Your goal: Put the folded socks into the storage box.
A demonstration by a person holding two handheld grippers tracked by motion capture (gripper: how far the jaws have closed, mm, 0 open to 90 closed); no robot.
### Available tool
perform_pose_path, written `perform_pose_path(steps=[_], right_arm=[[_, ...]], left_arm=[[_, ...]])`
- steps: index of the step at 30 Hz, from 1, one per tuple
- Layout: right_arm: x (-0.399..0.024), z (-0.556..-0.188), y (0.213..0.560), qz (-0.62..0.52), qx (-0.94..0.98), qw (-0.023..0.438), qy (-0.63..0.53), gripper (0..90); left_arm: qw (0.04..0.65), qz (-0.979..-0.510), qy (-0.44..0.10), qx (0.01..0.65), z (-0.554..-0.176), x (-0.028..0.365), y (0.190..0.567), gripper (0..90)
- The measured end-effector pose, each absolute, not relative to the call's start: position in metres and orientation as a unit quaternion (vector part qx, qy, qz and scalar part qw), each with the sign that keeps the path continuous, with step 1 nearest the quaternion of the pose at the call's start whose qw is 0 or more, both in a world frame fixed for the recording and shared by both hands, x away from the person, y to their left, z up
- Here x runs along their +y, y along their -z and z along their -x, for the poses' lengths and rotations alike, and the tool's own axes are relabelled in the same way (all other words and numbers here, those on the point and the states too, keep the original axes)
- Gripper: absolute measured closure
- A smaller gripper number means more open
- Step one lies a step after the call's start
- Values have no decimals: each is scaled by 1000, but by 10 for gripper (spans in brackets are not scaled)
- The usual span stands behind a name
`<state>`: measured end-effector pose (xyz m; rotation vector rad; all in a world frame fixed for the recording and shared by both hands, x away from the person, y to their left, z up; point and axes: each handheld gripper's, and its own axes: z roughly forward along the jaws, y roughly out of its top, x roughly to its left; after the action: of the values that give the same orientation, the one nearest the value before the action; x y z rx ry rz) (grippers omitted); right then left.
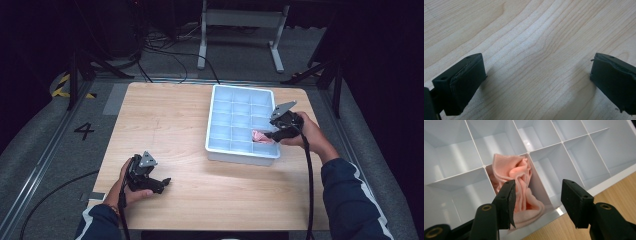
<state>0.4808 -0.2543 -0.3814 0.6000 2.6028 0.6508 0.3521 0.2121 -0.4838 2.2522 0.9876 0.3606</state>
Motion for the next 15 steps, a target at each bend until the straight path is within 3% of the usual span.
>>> perform_pose_path(steps=[15], right_arm=[[-274, -457, 359, -244, 903, 210, -283, 393]], left_arm=[[322, -858, -137, 377, -352, 212, 484, 3]])
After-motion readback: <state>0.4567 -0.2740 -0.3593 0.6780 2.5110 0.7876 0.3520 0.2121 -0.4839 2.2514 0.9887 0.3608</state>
